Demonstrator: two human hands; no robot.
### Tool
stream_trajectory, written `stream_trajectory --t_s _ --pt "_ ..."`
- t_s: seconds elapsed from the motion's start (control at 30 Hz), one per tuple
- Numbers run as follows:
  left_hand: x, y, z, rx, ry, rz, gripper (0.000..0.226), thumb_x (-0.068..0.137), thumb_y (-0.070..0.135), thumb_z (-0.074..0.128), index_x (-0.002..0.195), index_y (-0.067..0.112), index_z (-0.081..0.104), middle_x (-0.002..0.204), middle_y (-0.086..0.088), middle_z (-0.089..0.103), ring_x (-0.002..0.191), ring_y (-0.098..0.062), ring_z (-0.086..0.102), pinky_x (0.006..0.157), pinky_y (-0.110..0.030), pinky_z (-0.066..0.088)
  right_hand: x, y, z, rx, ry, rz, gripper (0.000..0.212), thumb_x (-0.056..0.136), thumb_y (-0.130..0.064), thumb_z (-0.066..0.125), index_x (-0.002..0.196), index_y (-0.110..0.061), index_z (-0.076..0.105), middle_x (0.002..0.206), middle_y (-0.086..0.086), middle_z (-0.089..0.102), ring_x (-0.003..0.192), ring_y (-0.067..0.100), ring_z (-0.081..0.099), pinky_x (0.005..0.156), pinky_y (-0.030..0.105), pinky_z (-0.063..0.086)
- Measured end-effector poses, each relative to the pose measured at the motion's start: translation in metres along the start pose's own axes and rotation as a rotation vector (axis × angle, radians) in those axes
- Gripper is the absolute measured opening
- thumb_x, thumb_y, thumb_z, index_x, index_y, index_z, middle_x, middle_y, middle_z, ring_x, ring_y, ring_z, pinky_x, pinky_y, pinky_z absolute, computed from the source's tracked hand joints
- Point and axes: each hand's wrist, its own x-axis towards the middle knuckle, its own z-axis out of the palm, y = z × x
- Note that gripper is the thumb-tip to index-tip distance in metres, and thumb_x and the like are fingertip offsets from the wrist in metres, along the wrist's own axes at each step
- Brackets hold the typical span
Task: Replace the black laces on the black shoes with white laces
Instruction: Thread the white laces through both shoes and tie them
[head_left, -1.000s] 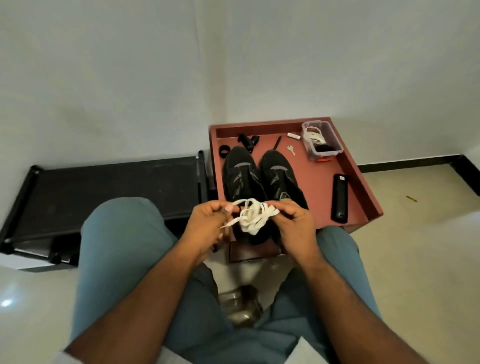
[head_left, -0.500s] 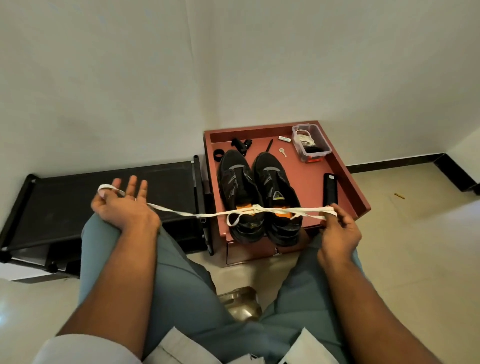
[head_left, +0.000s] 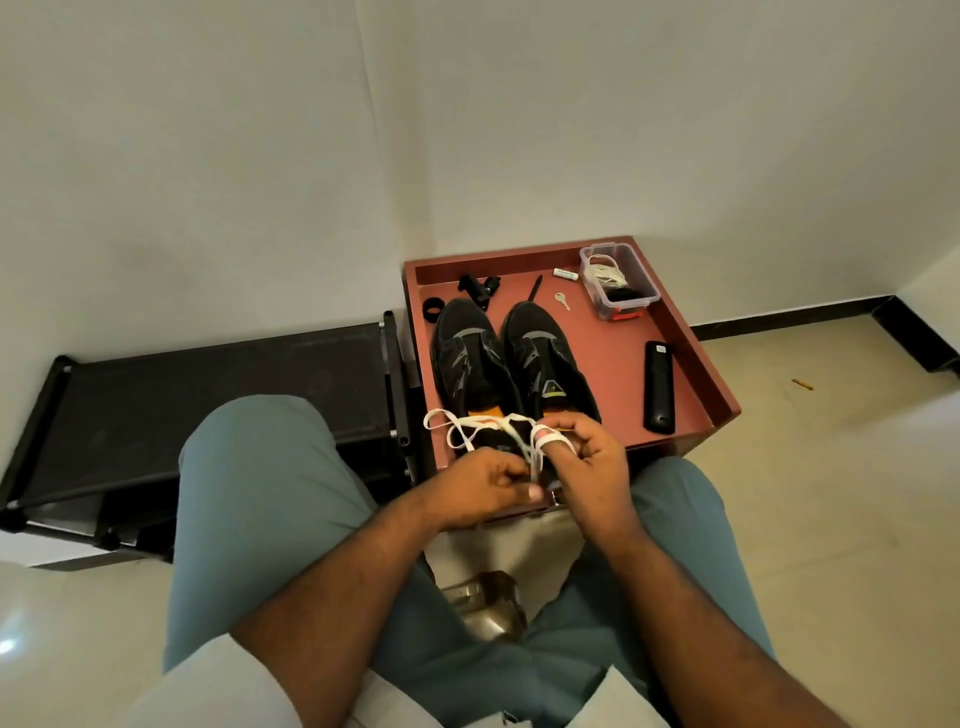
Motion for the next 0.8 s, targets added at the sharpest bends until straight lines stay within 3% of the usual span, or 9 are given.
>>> stream_trajectory --t_s 0.07,0.1,0.2,0.3,0.4,0.53,0.6,0.7,0.8 --pt "0.002 -0.009 -0.006 0.098 0.042 -0.042 0.018 0.092 0.016 0.065 0.075 0.020 0.065 0.052 0.018 0.054 0.049 0.005 0.047 0.056 -0.016 0.038 0.004 0.000 -0.010 0.041 0.057 0.041 0.016 0.088 -0.001 0.064 0.097 -0.013 0.070 0.084 -0.002 0.072 0.077 0.010 0.068 0.069 0.020 0.054" --pt "0.004 -0.014 -0.011 0.097 0.151 -0.063 0.017 0.093 0.017 0.065 0.076 0.021 0.066 0.059 0.015 0.058 0.055 0.004 0.050 0.059 -0.021 0.042 0.007 -0.001 -0.016 0.080 0.133 0.070 0.019 0.088 -0.001 0.063 0.099 -0.015 0.070 0.084 -0.004 0.072 0.076 0.010 0.068 0.068 0.021 0.054" --pt "0.001 -0.022 -0.042 -0.083 0.774 -0.087 0.012 0.096 0.018 0.058 0.094 0.015 0.069 0.074 -0.001 0.064 0.065 -0.010 0.055 0.062 -0.029 0.049 0.022 -0.005 -0.050 0.172 0.456 0.130 0.026 0.089 -0.002 0.061 0.096 -0.025 0.071 0.088 -0.003 0.070 0.071 0.011 0.059 0.063 0.025 0.049" --pt "-0.010 -0.032 -0.079 -0.152 1.207 -0.037 0.009 0.096 0.021 0.058 0.091 0.019 0.065 0.072 -0.001 0.060 0.064 -0.012 0.050 0.057 -0.028 0.042 0.032 -0.008 -0.085 0.058 0.411 0.107 0.028 0.087 -0.001 0.064 0.084 -0.027 0.074 0.090 -0.001 0.072 0.088 0.020 0.064 0.077 0.032 0.052" --pt "-0.011 -0.038 -0.087 -0.184 1.298 0.002 0.005 0.095 0.021 0.061 0.092 0.017 0.064 0.069 0.004 0.056 0.062 -0.009 0.047 0.053 -0.022 0.040 0.037 -0.012 -0.096 -0.031 0.201 0.128 0.027 0.084 0.000 0.066 0.081 -0.024 0.077 0.082 0.001 0.072 0.081 0.024 0.060 0.073 0.033 0.048" --pt "-0.005 -0.035 -0.083 -0.366 1.402 0.057 0.005 0.095 0.018 0.061 0.095 0.014 0.064 0.066 -0.001 0.055 0.055 -0.011 0.046 0.047 -0.025 0.040 0.049 -0.014 -0.089 0.066 0.238 0.203 0.024 0.084 0.003 0.063 0.082 -0.018 0.074 0.078 0.002 0.067 0.067 0.016 0.048 0.056 0.023 0.040" --pt "-0.003 -0.029 -0.089 -0.461 1.435 0.049 0.005 0.095 0.016 0.061 0.093 0.012 0.064 0.061 0.000 0.052 0.048 -0.006 0.044 0.042 -0.020 0.039 0.055 -0.013 -0.081 0.048 0.246 0.254 0.018 0.084 0.001 0.065 0.081 -0.015 0.073 0.078 0.002 0.067 0.069 0.015 0.050 0.058 0.024 0.041" --pt "0.004 -0.014 -0.122 -0.441 1.381 0.057 0.005 0.093 0.018 0.063 0.093 0.013 0.065 0.063 0.001 0.055 0.051 -0.010 0.049 0.043 -0.020 0.042 0.073 -0.019 -0.071 -0.071 0.190 0.395 0.005 0.085 -0.008 0.067 0.087 -0.007 0.071 0.066 0.003 0.055 0.062 0.016 0.045 0.056 0.029 0.039" --pt "0.015 0.014 -0.176 -0.284 1.317 0.061 0.011 0.092 0.022 0.064 0.088 0.013 0.066 0.064 -0.002 0.058 0.056 -0.022 0.055 0.046 -0.026 0.044 0.112 -0.044 -0.058 -0.050 0.087 0.589 0.009 0.085 -0.009 0.066 0.092 -0.005 0.069 0.055 -0.003 0.040 0.047 0.009 0.032 0.046 0.025 0.031"
